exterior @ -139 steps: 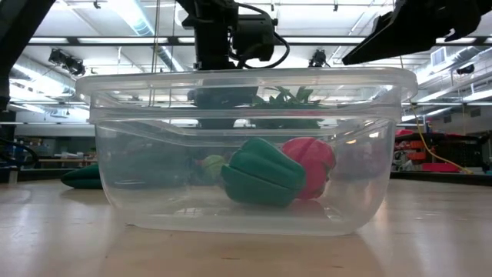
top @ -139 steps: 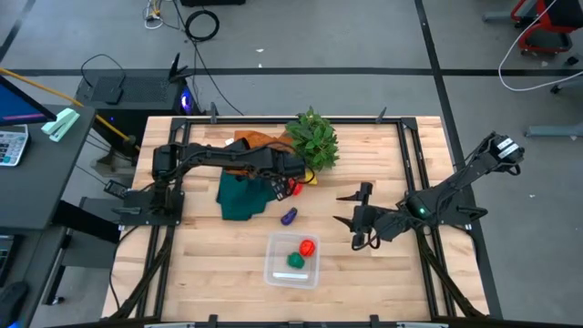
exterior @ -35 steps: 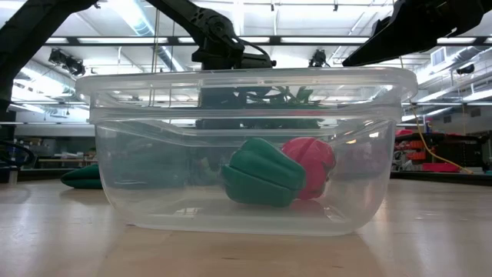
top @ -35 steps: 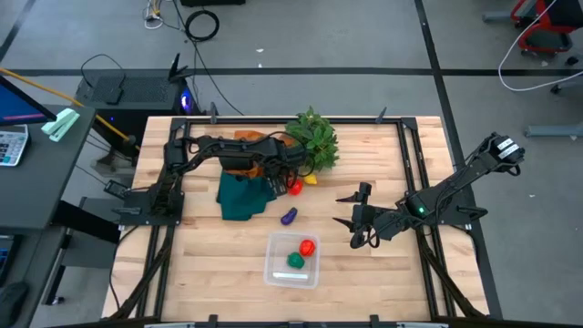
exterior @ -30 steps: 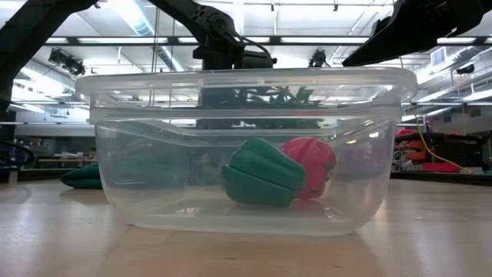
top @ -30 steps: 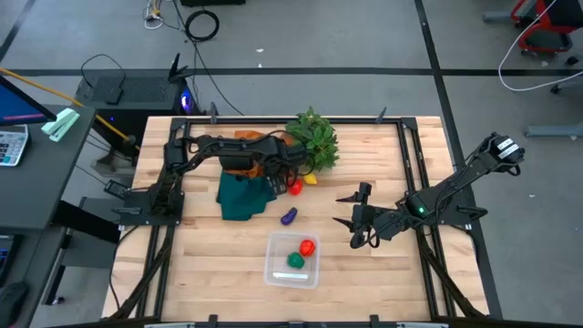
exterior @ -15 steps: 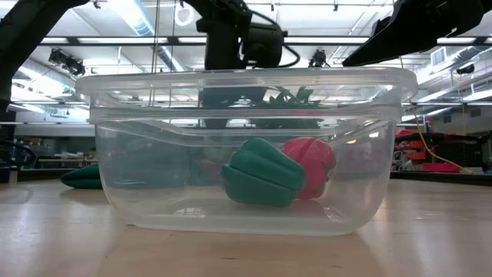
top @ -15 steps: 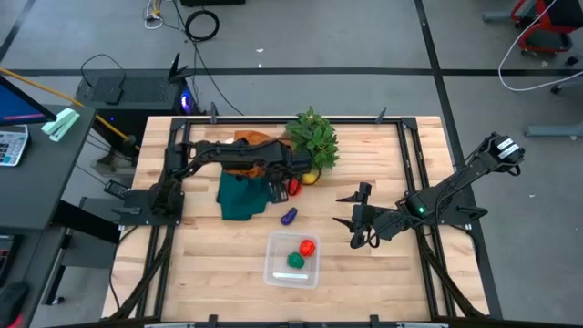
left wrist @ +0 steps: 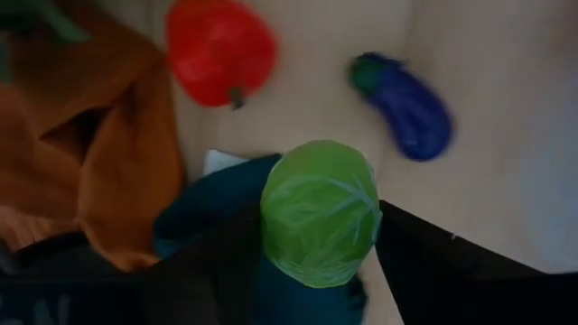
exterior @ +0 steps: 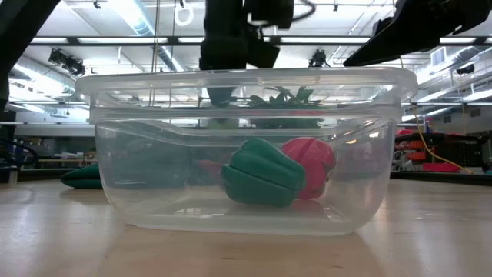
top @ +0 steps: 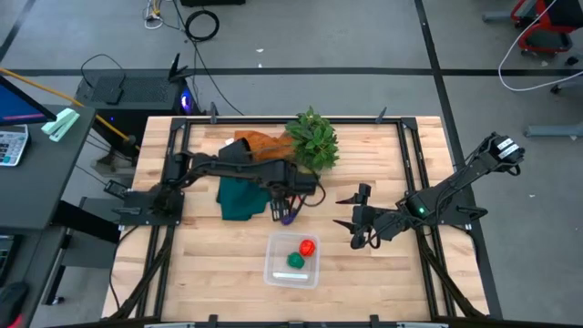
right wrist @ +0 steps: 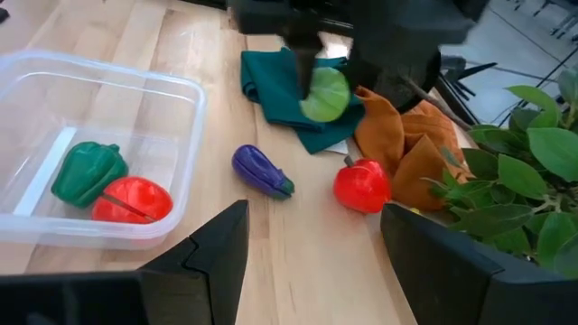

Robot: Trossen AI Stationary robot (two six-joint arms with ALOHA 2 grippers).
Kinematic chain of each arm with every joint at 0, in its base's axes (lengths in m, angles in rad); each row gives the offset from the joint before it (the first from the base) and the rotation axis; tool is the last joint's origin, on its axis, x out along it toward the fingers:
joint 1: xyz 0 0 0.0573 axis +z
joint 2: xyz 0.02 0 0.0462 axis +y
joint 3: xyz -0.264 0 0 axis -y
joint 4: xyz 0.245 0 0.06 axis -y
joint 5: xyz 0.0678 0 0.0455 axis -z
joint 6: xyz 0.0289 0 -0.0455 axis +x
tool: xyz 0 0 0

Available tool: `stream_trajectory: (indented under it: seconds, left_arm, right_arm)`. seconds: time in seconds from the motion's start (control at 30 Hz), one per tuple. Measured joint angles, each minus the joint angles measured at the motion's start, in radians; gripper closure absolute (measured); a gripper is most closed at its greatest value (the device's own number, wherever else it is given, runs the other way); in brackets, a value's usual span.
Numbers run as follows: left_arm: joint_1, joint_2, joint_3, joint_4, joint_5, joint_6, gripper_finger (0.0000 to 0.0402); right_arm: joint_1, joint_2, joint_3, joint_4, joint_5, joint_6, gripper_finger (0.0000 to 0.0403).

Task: Pick and placing Produce into tupperware
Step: Put the green cabbage into the transparent bin

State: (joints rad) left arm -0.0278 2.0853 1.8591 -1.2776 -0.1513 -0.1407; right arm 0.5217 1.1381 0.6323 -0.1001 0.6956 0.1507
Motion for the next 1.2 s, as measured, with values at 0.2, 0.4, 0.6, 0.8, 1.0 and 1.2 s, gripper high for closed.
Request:
stream_trajectory:
  seconds: [0.2,0.4,0.6,0.8,1.0,1.2]
  left_arm:
    - [-0.087,0.0,0.04,-0.007,0.026,-0.047,0.0195]
    - [-0.159,0.0,0.082,-0.006,0.028,-0.111,0.0201]
    - [-0.23,0.0,0.095,-0.003,0.052,-0.17,0.0187]
    - [-0.291,0.0,0.095,0.034,0.054,-0.229,0.02]
    - [-0.333,0.002,0.095,0.143,0.077,-0.252,0.019]
    - [-0.352,0.004,0.095,0.178,0.077,-0.25,0.0193]
  right_arm:
    - [0.029,0.0,0.0,0.0,-0.001,0.007,0.0191]
    - [0.071,0.0,0.0,0.0,-0.003,0.044,0.0191]
    - [0.116,0.0,0.0,0.001,-0.003,0.092,0.0191]
    - [0.145,0.0,0.0,0.011,-0.003,0.119,0.0191]
    - [0.156,0.0,0.0,0.061,-0.016,0.119,0.0191]
    - [0.156,0.0,0.0,0.08,-0.064,0.132,0.0191]
